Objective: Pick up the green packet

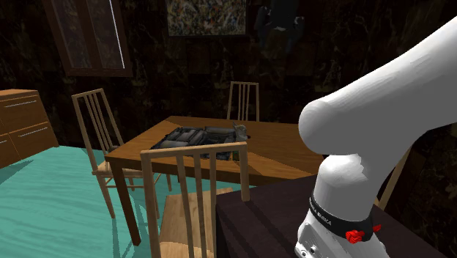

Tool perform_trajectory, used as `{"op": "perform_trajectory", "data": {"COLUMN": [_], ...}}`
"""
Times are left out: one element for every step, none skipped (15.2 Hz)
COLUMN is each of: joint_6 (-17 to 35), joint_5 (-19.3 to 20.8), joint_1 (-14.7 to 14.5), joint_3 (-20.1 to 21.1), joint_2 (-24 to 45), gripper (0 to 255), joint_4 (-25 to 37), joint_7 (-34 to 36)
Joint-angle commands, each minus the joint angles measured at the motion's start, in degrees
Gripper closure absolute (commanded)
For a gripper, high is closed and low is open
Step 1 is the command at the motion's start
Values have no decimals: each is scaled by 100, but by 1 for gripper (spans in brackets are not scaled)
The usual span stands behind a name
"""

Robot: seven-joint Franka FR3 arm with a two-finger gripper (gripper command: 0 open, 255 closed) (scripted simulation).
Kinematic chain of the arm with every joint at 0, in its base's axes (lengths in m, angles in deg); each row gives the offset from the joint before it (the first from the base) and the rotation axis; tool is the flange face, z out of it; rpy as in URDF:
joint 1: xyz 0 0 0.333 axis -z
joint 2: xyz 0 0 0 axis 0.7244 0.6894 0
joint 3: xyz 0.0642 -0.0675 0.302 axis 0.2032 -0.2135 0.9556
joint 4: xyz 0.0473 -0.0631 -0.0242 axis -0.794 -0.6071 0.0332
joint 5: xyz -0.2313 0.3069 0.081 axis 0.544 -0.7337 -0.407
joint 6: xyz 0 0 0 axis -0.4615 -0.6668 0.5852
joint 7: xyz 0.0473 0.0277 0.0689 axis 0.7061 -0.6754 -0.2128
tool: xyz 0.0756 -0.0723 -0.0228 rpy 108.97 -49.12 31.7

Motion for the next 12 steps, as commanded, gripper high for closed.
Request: {"op": "perform_trajectory", "data": {"joint_6": [0,178,358,540,725,912,1100,1290,1482,1675,1869,2064], "joint_5": [0,48,95,141,186,228,268,306,342,374,402,429], "joint_1": [0,-42,-86,-129,-173,-215,-258,-302,-345,-388,-430,-475], "joint_3": [0,-54,-108,-163,-218,-272,-327,-382,-435,-487,-538,-590], "joint_2": [0,52,113,184,264,354,454,564,682,811,948,1095], "gripper": [0,0,0,0,0,0,0,0,0,0,0,0], "joint_4": [0,-140,-272,-396,-511,-618,-717,-808,-889,-963,-1027,-1083], "joint_7": [0,-210,-418,-625,-829,-1033,-1236,-1436,-1637,-1837,-2036,-2234]}}
